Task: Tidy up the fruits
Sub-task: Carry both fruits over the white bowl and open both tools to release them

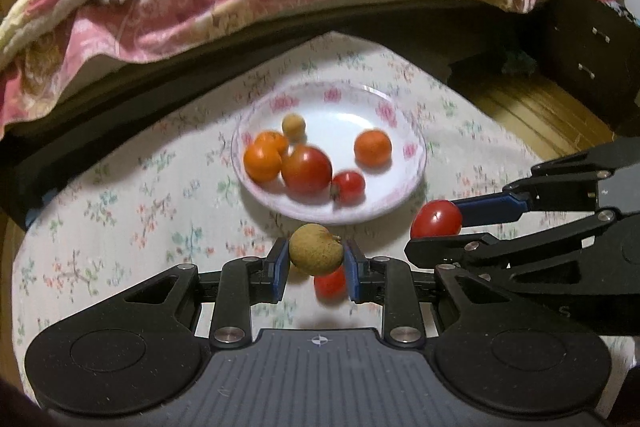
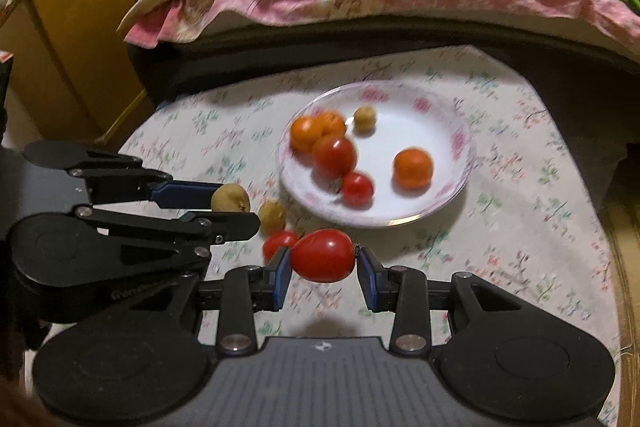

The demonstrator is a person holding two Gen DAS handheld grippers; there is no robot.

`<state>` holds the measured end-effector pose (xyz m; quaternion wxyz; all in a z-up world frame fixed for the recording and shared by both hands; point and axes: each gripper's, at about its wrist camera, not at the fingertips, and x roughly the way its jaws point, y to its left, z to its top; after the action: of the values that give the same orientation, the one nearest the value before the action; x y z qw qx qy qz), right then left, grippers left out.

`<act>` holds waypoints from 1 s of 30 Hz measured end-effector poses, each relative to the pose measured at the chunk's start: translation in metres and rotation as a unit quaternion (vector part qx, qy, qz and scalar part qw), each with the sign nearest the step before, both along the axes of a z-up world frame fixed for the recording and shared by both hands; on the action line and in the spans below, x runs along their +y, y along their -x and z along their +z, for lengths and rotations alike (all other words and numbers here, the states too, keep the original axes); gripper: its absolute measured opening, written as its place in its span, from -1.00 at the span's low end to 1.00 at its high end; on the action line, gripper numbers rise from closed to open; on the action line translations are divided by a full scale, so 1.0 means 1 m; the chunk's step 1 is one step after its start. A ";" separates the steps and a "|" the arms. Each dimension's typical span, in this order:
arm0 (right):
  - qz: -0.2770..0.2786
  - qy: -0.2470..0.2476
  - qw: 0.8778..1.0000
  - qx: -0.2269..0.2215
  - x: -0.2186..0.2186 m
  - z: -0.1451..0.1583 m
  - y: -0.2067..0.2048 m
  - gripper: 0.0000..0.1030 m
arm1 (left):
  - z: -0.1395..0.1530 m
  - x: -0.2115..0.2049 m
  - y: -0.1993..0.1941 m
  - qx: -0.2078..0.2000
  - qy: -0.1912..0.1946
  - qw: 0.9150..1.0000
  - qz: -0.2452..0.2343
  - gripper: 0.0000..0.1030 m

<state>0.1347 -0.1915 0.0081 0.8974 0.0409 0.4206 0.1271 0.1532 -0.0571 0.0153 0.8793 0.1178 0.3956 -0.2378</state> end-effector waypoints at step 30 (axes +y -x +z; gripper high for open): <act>-0.103 -0.005 0.995 -0.012 -0.045 -0.025 -0.082 -0.23 | -0.021 -0.053 -0.093 -0.026 -0.021 0.999 -0.016 -0.32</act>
<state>0.2167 -0.2368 -0.0172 0.9104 0.0871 0.4027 0.0366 0.2467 -0.1102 -0.0060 0.8826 0.1487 0.3757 -0.2403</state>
